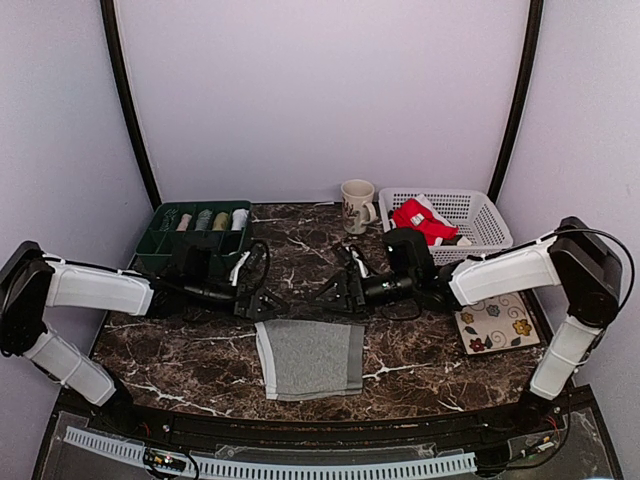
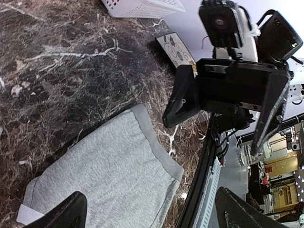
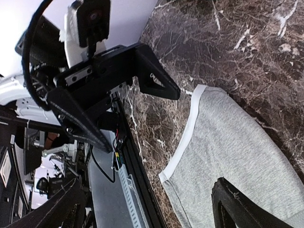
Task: Roll the underwear
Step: Smooth out the underwear at the center of the board.
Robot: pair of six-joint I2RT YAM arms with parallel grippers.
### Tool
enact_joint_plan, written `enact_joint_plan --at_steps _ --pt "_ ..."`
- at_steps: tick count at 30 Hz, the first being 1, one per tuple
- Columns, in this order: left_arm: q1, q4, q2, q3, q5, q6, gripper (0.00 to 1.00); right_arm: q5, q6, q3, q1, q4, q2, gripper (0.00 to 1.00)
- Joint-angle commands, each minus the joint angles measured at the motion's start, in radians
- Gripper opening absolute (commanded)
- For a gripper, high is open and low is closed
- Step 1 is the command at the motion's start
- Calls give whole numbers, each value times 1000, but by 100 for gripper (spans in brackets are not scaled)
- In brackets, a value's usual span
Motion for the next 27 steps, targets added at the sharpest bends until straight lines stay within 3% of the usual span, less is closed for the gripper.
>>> enact_joint_plan --at_steps 1,8,14,16,20,24,27 --pt "-3 -101 77 36 -26 60 94 -25 -134 12 18 -184 56 90" --pt "-1 -131 252 96 -72 56 85 -56 -138 48 4 -145 209 84" --pt "56 -200 278 108 -89 111 77 -73 -159 80 -25 -161 268 80" --pt "54 -233 235 133 -46 186 77 -73 -159 80 -19 -185 226 80" --pt "23 -313 81 158 -42 378 76 -5 -349 55 25 -295 52 74" --pt "-44 -480 -21 186 -153 592 74 206 -618 -6 90 -416 -155 66" --pt "-171 -595 -56 190 -342 773 74 355 -825 -87 162 -432 -275 60"
